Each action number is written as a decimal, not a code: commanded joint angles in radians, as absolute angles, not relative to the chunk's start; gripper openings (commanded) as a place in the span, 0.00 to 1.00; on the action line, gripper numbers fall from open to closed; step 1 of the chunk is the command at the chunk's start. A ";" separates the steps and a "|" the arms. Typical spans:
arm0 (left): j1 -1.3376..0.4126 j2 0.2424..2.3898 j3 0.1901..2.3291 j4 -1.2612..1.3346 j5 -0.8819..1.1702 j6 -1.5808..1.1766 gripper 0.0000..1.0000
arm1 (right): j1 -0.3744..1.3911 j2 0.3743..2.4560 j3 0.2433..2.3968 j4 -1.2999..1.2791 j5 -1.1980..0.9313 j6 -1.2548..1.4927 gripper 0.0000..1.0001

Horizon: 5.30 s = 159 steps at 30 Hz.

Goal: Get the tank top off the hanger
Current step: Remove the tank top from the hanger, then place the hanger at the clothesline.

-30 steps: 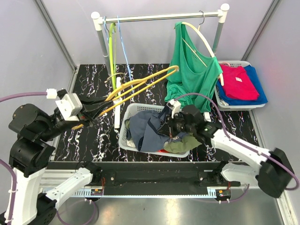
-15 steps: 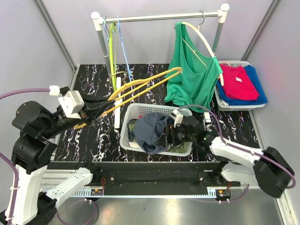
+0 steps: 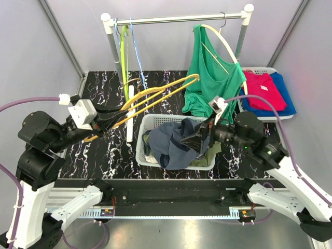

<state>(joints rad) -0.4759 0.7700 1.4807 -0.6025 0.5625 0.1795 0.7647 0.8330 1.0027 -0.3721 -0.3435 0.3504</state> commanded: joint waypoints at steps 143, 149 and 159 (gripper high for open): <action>-0.474 0.512 1.147 -0.560 0.344 0.201 0.99 | 0.764 1.759 2.298 -0.776 0.247 -0.028 0.00; -0.466 0.497 1.131 -0.560 0.364 0.173 0.99 | 0.765 1.784 2.290 -0.796 0.271 -0.014 0.00; -0.460 0.494 1.118 -0.564 0.376 0.167 0.99 | 0.764 1.776 2.278 -0.819 0.210 0.023 0.38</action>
